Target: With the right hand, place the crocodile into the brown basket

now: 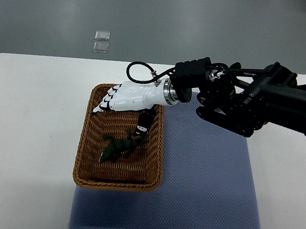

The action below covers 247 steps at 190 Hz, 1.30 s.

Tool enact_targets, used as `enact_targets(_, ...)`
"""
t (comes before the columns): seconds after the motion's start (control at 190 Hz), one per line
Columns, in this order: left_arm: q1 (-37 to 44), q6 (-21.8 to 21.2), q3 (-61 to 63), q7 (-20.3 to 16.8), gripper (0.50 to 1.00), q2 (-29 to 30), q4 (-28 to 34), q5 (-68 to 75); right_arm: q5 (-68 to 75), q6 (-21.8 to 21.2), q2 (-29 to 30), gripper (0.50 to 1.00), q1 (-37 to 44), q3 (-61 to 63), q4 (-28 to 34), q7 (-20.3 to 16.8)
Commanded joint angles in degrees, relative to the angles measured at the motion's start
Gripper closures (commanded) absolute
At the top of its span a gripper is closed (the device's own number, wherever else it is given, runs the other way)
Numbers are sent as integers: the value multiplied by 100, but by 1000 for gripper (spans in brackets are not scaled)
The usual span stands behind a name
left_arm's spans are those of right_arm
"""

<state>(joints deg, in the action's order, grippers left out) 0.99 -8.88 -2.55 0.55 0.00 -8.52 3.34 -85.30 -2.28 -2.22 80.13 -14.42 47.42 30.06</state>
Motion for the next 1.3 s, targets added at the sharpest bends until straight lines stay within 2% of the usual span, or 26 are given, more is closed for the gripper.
enact_targets(0.0, 7, 0, 0, 7, 500, 0, 0, 9, 58, -18, -24, 572, 12, 35, -4, 0)
enact_targets(0.316, -2, 0, 0, 7, 500, 0, 0, 0, 1086, -44, -182, 574, 56, 255, -4, 9)
enact_targets(0.432, 7, 0, 0, -2, 500, 0, 0, 0, 1754, -431, -358, 574, -59, 835, -13, 0)
enact_targets(0.526, 7, 0, 0, -2, 500, 0, 0, 0, 2298, -695, -595, 574, -427, 1423, -40, -17)
enact_targets(0.784, -2, 0, 0, -2, 500, 0, 0, 0, 2641, -712, -1290, 574, -1596, 2944, -75, 0)
enact_targets(0.879, 7, 0, 0, -2, 500, 0, 0, 9, 2949, -783, -1369, 574, -2106, 3612, -101, -44)
enact_targets(0.947, -2, 0, 0, 7, 500, 0, 0, 0, 3503, -958, -1378, 574, -2396, 3990, -154, -255)
enact_targets(1.037, -2, 0, 0, -2, 500, 0, 0, 0, 4688, -1301, -1536, 574, -2677, 4263, -285, -781)
enact_targets(1.095, -2, 0, 0, -2, 500, 0, 0, 0, 5400, -1398, -1641, 574, -2818, 4272, -338, -966)
enact_targets(1.221, 7, 0, 0, -2, 500, 0, 0, 0, 6711, -1451, -1773, 572, -2897, 4201, -488, -1301)
enact_targets(1.295, -2, 0, 0, -2, 500, 0, 0, 0, 7265, -1451, -1852, 572, -2959, 4192, -593, -1670)
